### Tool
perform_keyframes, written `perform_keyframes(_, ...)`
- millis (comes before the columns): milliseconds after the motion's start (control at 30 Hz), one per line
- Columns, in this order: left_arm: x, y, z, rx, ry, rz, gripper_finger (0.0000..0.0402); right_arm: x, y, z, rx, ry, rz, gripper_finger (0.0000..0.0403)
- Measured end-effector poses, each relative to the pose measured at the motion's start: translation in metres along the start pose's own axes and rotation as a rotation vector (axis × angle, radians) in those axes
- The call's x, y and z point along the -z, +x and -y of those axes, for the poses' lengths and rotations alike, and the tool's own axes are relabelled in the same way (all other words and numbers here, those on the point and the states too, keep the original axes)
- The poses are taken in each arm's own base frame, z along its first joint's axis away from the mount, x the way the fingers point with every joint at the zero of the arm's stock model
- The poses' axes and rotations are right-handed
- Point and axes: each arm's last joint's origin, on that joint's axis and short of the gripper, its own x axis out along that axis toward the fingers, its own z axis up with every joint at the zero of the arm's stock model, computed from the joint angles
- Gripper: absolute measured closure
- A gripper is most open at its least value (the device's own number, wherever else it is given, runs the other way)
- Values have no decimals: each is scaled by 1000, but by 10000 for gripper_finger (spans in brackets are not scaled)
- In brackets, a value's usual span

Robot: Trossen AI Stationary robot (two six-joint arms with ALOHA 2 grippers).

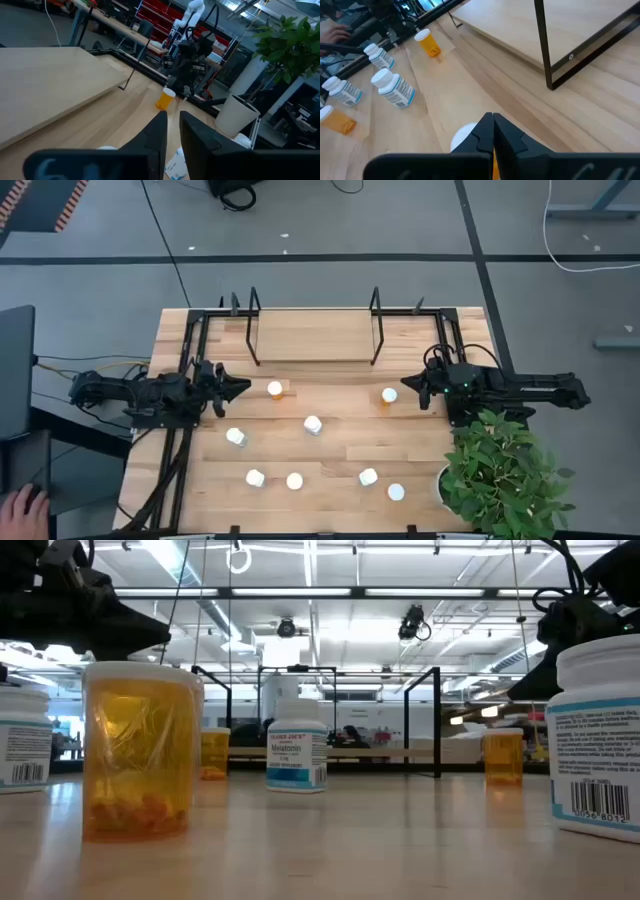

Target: Pick and place medicine bottles onto shelf by color

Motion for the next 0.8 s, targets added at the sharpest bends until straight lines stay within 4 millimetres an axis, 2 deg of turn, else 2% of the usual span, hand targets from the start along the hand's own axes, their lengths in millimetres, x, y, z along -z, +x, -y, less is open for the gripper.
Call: perform_keyframes(800, 0, 0, 0, 0, 0, 0, 349, 0, 0, 0, 0, 0, 0, 395)
